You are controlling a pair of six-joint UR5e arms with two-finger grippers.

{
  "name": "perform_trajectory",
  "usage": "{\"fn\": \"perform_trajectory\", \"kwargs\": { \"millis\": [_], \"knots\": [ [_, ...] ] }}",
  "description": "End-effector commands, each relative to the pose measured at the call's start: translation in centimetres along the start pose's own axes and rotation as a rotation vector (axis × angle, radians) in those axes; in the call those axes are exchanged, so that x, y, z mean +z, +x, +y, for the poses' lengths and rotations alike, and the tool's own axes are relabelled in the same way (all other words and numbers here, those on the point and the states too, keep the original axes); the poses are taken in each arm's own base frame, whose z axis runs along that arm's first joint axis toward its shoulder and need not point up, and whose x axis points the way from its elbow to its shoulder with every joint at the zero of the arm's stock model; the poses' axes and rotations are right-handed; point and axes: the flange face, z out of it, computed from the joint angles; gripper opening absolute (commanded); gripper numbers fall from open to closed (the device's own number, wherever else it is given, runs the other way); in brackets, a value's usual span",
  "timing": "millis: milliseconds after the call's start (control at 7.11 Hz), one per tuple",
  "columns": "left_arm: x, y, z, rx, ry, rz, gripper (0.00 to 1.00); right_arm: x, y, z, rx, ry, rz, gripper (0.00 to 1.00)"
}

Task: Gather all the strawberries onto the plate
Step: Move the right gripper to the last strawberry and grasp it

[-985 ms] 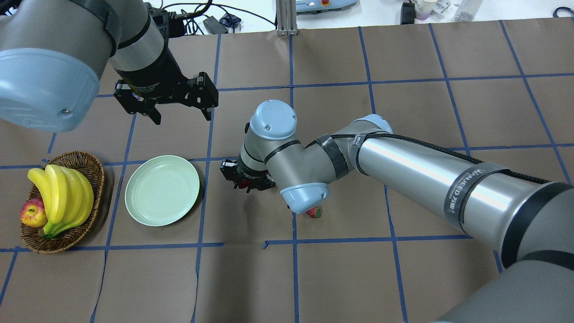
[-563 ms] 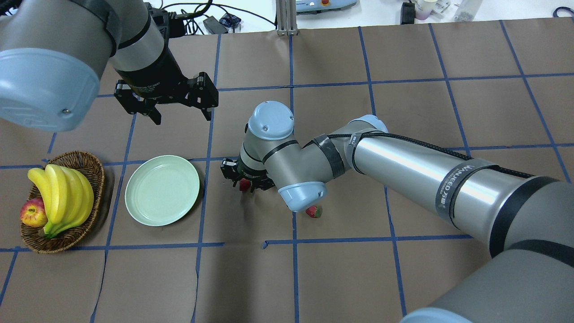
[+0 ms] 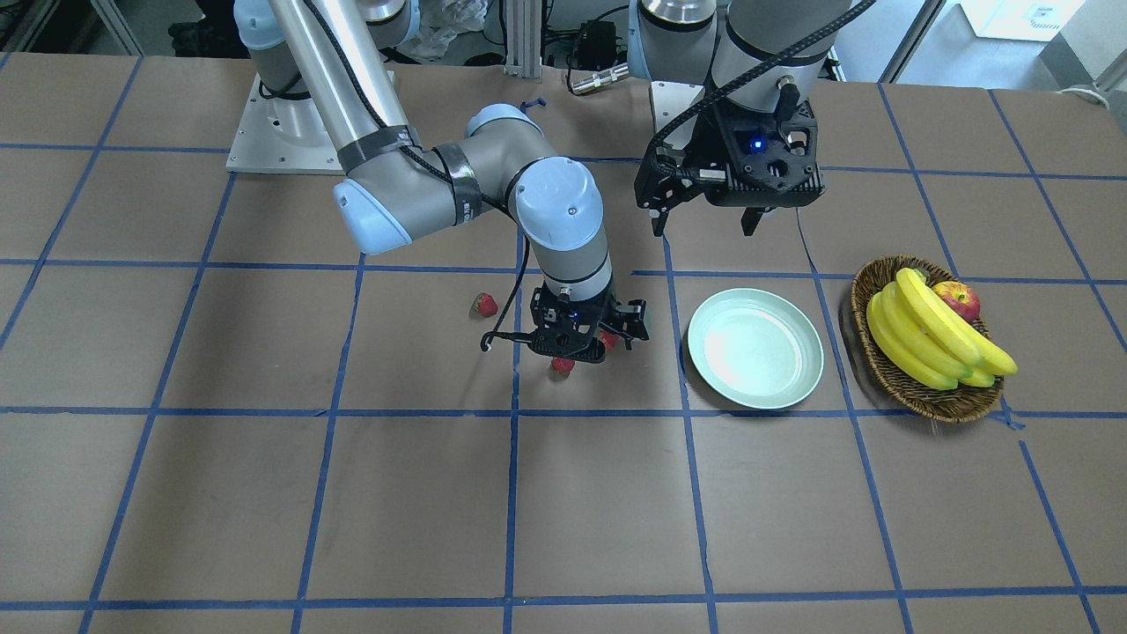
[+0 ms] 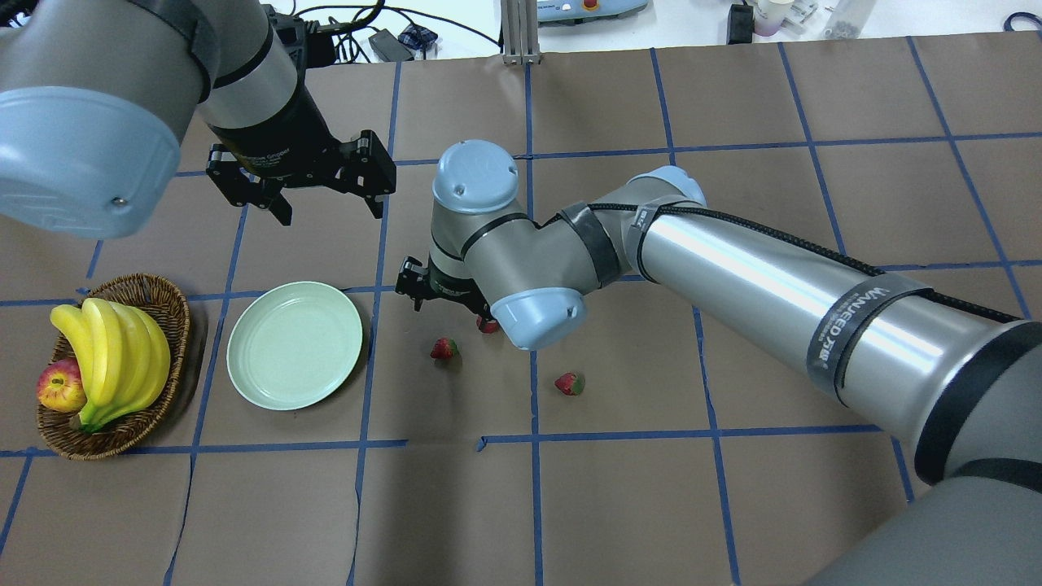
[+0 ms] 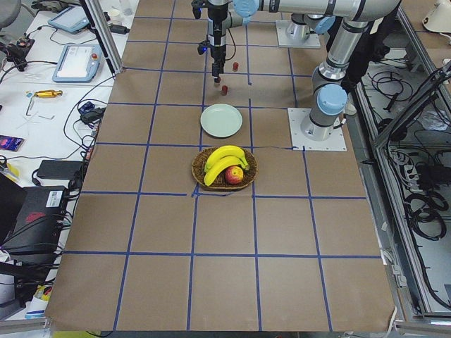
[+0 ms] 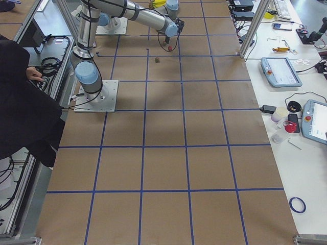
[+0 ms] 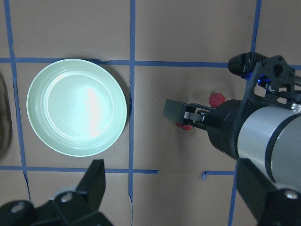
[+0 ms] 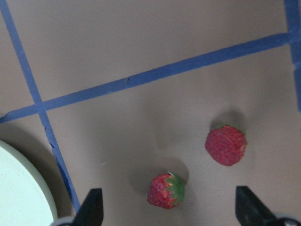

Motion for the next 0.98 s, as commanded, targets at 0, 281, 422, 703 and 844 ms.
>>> {"fn": "perform_trajectory", "kwargs": {
  "millis": [0,281,422,703,844],
  "knots": [
    [0.0,0.0,-0.1,0.0,0.0,0.0,1.0,-1.4,2.0,-0.1,-0.015,-0.005,0.189,1.0],
    [0.2,0.0,0.0,-0.003,-0.004,0.0,1.0,1.7,6.3,1.4,-0.002,-0.064,0.264,1.0],
    [0.5,0.0,0.0,-0.006,-0.009,-0.001,1.0,2.1,7.5,1.6,-0.04,-0.068,0.267,1.0],
    [0.2,0.0,0.0,-0.003,-0.004,-0.002,1.0,3.9,10.0,2.9,-0.062,-0.099,0.284,1.0],
    [0.5,0.0,0.1,-0.006,-0.01,-0.003,1.0,4.4,11.0,3.1,-0.061,-0.111,0.295,1.0]
  ]
}}
